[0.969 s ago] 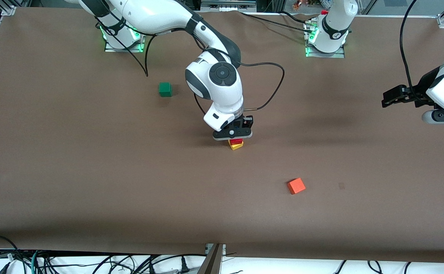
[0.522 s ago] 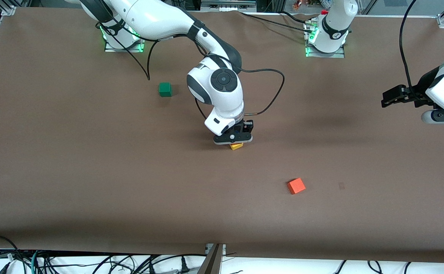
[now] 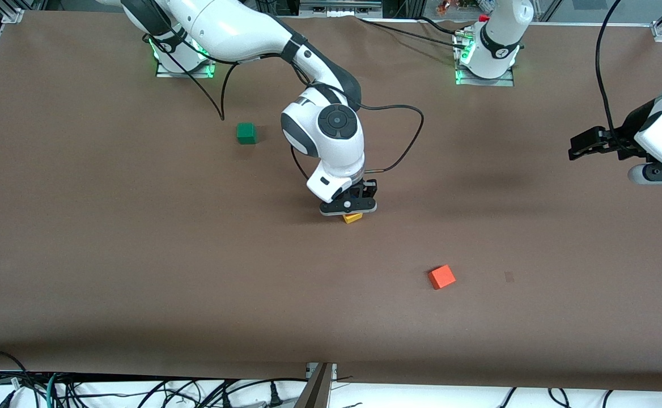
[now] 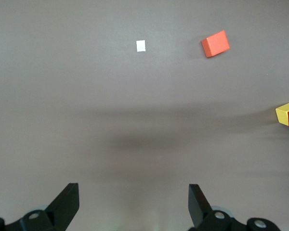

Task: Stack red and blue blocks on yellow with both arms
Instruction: 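Lower the blue block onto the red block and open the right gripper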

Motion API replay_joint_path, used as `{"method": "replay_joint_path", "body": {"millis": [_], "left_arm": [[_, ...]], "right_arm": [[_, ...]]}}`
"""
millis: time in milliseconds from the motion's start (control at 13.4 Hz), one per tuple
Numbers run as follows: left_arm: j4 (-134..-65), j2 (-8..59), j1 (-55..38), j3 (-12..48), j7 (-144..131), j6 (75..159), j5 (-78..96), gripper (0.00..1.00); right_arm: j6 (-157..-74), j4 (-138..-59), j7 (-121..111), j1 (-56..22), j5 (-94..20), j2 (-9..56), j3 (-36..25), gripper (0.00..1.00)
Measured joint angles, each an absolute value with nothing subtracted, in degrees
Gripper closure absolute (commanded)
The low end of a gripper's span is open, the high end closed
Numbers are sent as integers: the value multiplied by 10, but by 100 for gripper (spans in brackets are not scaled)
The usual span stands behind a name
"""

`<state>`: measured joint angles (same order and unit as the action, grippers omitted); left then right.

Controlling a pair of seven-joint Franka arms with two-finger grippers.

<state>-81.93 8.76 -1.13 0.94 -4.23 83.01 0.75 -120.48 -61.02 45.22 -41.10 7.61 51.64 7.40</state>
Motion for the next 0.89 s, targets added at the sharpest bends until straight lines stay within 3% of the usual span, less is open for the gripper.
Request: {"method": "replay_joint_path", "body": {"millis": [149,298,894], "left_arm": [[-819,88,-11,9,-42,830,8,0],[-819,88,-11,9,-42,830,8,0],[-819,88,-11,9,-42,830,8,0]], "right_arm": [[-1205,-610,452,-411,76,516,74,61],[-1205,-610,452,-411,76,516,74,43],[-1205,-610,452,-412,76,516,74,27]]}}
